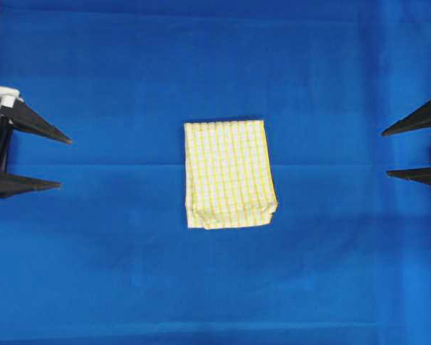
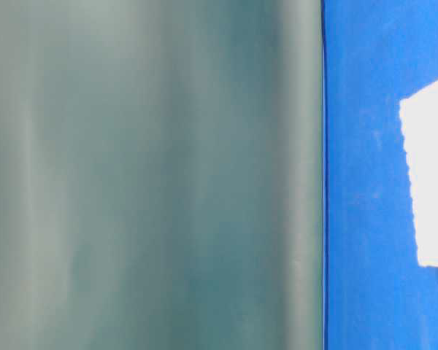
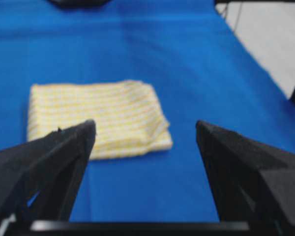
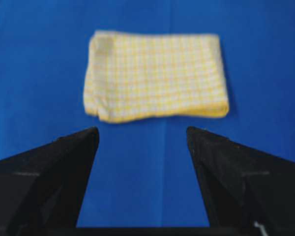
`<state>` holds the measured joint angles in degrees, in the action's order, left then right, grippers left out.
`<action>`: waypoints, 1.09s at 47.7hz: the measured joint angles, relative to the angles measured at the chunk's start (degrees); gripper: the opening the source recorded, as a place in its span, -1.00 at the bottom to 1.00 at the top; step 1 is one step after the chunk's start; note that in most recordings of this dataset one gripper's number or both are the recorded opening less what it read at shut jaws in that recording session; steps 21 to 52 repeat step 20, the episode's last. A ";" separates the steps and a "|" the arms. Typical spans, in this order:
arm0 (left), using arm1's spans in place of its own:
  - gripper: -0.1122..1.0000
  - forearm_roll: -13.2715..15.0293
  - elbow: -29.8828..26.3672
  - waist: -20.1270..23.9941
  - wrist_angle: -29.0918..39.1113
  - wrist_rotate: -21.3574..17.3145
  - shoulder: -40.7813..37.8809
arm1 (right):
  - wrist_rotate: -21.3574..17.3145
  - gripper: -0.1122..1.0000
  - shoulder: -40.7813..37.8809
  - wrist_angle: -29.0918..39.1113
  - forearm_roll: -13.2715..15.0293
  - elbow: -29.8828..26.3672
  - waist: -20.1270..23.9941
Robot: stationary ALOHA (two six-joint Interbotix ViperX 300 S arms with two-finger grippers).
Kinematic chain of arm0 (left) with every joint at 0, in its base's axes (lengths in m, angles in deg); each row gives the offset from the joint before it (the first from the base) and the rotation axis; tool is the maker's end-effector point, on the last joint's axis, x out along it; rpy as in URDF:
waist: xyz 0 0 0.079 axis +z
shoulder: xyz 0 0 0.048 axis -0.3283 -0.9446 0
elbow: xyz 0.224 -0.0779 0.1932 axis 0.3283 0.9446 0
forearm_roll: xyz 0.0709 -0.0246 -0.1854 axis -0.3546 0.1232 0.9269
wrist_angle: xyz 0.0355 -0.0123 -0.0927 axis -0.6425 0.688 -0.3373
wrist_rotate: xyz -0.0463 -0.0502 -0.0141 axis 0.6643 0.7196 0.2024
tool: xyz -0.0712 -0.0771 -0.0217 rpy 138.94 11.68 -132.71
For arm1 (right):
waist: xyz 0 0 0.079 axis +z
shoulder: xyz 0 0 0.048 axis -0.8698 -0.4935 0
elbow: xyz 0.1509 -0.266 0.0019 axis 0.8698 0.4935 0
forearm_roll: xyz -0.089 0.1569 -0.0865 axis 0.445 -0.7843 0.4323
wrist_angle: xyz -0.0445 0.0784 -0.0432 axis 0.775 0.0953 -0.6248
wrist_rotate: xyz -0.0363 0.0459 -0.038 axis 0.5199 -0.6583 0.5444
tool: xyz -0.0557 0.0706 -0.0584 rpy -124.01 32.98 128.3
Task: Fold the yellow towel.
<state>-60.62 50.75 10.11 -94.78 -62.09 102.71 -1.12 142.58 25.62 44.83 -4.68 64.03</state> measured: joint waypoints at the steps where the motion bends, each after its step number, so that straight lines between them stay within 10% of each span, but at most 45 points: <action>1: 0.60 0.00 0.35 0.26 0.18 -0.09 0.44 | 0.00 0.52 0.00 -0.35 0.00 0.44 0.00; 52: 0.60 -0.09 1.23 1.41 1.93 -0.35 1.41 | 0.00 0.52 -0.18 -3.69 0.09 2.55 -1.05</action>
